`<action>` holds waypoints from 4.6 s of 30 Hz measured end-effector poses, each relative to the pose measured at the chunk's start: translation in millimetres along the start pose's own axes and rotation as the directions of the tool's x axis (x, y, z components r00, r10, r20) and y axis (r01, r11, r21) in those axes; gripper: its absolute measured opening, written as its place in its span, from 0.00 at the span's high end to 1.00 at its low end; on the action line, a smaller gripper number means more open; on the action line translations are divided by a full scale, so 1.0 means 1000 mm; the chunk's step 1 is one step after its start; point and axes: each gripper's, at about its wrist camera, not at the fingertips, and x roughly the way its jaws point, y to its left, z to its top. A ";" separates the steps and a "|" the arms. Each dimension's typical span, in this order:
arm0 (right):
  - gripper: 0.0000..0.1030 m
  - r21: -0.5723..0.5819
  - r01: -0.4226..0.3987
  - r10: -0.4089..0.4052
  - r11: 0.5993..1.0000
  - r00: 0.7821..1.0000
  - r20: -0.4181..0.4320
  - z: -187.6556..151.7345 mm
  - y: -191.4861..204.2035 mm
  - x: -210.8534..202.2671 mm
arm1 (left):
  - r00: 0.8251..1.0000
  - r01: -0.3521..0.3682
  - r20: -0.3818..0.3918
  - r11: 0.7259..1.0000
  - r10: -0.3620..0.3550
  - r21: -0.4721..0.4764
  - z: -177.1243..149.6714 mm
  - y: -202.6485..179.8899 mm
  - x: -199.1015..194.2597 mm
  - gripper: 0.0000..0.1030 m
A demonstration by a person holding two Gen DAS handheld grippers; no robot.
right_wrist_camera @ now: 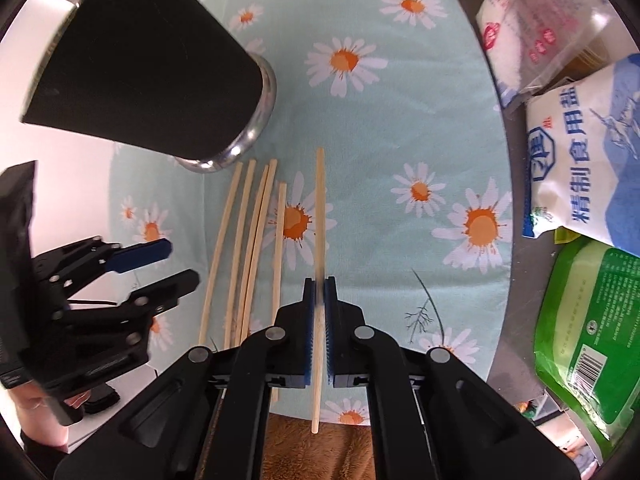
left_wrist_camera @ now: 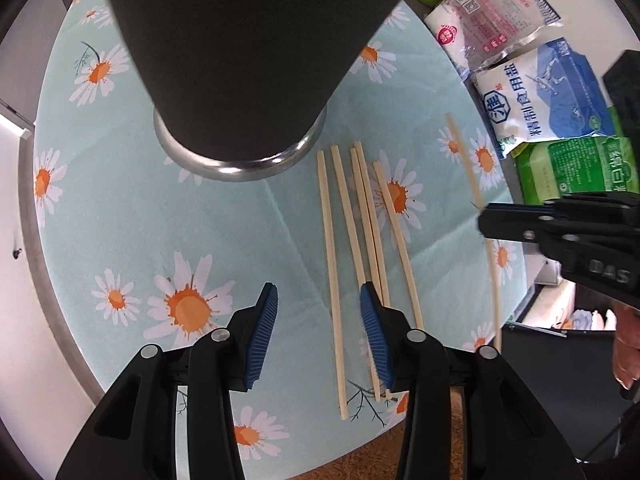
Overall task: Organize utensils
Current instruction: 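Close the right gripper on a single wooden chopstick, then close the left gripper on another chopstick while the right gripper holds its own, then lift both held chopsticks upright and carry them above the black holder, then lower the chopsticks into the holder and open both grippers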
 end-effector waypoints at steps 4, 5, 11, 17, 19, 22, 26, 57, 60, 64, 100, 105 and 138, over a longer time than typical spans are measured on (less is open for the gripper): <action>0.94 -0.011 -0.016 0.017 1.000 1.000 0.010 -0.005 -0.012 -0.003 | 0.999 -0.039 -0.005 0.999 0.039 -0.003 0.004 -0.007 0.006 0.61; 0.94 -0.013 -0.023 0.024 1.000 1.000 0.006 -0.008 -0.015 -0.003 | 0.999 -0.045 -0.006 0.999 0.045 -0.006 0.005 -0.008 0.007 0.61; 0.95 -0.022 -0.045 0.044 0.999 0.999 -0.002 -0.019 -0.021 -0.012 | 0.995 -0.093 -0.029 0.995 0.092 -0.027 0.008 -0.012 0.022 0.75; 0.95 -0.034 -0.068 0.069 0.997 0.998 0.007 -0.021 -0.024 -0.013 | 0.991 -0.129 -0.025 0.991 0.128 -0.043 0.015 -0.019 0.029 0.82; 0.95 -0.039 -0.078 0.078 0.996 0.997 0.008 -0.022 -0.026 -0.014 | 0.989 -0.148 -0.025 0.988 0.147 -0.032 0.017 -0.025 0.033 0.84; 0.95 -0.050 -0.096 0.096 0.994 0.995 0.003 -0.024 -0.026 -0.013 | 0.983 -0.182 -0.023 0.983 0.181 -0.012 0.016 -0.033 0.036 0.87; 0.95 -0.082 -0.113 0.113 0.990 0.994 0.003 -0.027 -0.023 -0.011 | 0.973 -0.233 -0.010 0.973 0.233 -0.006 0.016 -0.048 0.044 0.95; 0.94 -0.289 -0.205 0.230 0.935 0.971 0.058 -0.033 0.028 -0.064 | 0.955 -0.163 0.244 0.986 0.169 -0.046 -0.046 -0.076 -0.061 0.96; 0.94 -0.313 -0.228 0.272 0.922 0.957 0.101 -0.034 0.031 -0.083 | 0.942 -0.139 0.301 0.989 0.150 -0.058 -0.049 -0.073 -0.082 0.96; 0.94 -0.334 -0.280 0.346 0.900 0.926 0.154 -0.031 0.035 -0.107 | 0.923 -0.105 0.365 0.992 0.122 -0.067 -0.047 -0.071 -0.110 0.96; 0.94 -0.544 -0.140 0.512 0.827 0.585 0.629 0.051 0.091 -0.241 | 0.537 -0.081 0.839 0.996 0.085 -0.049 0.026 -0.027 -0.234 0.96; 0.94 -0.545 -0.129 0.508 0.828 0.583 0.634 0.065 0.094 -0.227 | 0.510 -0.018 0.859 0.999 0.054 -0.052 0.038 -0.011 -0.226 0.96; 0.75 -0.533 -0.164 0.518 0.830 0.581 0.628 0.021 0.078 -0.236 | 0.538 -0.056 0.828 0.987 0.157 -0.150 0.002 -0.017 -0.226 0.94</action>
